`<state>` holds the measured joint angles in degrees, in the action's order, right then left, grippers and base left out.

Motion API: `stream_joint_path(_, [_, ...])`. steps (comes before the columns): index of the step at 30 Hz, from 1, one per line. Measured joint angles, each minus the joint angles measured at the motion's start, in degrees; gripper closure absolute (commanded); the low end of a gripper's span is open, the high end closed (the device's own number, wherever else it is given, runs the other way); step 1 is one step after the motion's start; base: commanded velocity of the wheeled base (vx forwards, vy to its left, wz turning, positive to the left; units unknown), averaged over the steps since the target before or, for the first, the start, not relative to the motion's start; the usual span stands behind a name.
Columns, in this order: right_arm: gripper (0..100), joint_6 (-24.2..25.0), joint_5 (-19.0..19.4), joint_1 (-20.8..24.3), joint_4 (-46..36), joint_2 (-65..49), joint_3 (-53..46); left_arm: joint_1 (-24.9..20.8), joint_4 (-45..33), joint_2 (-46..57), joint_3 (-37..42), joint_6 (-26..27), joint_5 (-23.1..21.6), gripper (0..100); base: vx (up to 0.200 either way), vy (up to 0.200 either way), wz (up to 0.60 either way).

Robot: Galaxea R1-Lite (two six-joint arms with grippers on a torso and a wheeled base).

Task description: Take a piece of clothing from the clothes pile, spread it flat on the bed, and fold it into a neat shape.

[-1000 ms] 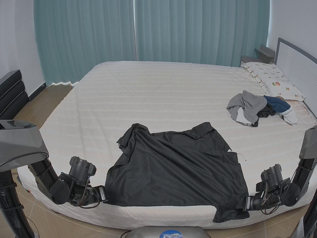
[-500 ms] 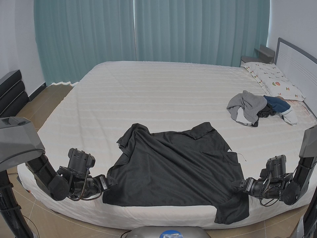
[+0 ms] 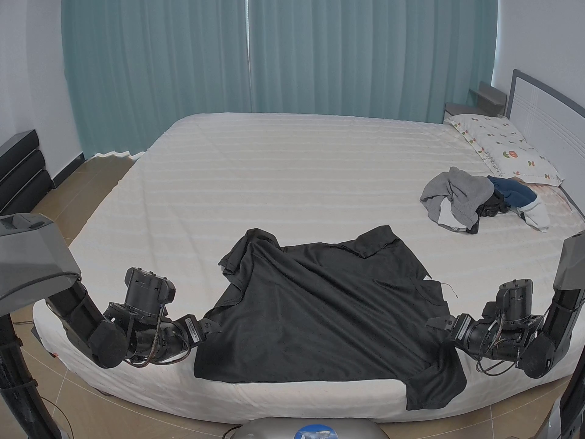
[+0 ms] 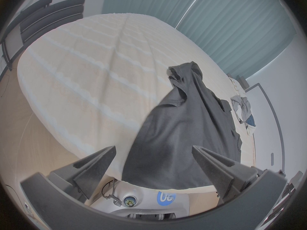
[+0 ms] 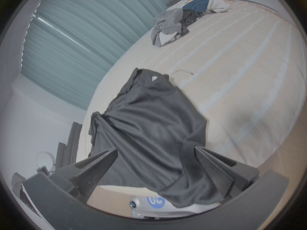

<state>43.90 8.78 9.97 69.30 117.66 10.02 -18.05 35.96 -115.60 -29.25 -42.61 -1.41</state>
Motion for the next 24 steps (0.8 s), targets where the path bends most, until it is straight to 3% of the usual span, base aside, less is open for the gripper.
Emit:
stream_joint_path(3, [0, -1.51, -0.13, 0.24, -1.73, -0.30, -0.79, 0.15, 0.02, 0.00, 0.00, 0.02, 0.02, 0, 0.000, 0.000, 0.00])
stream_joint_path(7, [0, -7.34, -0.55, 0.57, -5.69, -0.46, -1.71, 0.09, 0.00, 0.02, 0.04, 0.11, 0.02, 0, 0.000, 0.000, 0.00])
stream_joint_path(11, [0, -11.76, -3.91, 0.06, -9.09, -1.05, -2.26, 0.09, 0.05, 0.04, 0.04, 0.07, 0.00, 0, 0.000, 0.000, 0.00])
stream_joint_path(16, [0, -16.84, -8.67, -3.69, -9.97, -3.02, -2.12, -0.02, 0.09, 0.13, -0.07, -0.09, -0.06, 0, 0.000, 0.000, 0.00])
stream_joint_path(20, [0, -20.47, -9.75, -6.92, -14.10, -5.29, -1.67, -0.27, 0.11, 0.04, -0.46, -1.79, -0.15, 0, 0.000, 0.000, 0.00])
stream_joint_path(24, [0, -21.78, -9.92, -9.23, -16.59, -6.84, -0.13, -1.23, 0.06, -0.05, -1.16, -4.66, -0.26, 0, 0.000, -0.200, 0.00])
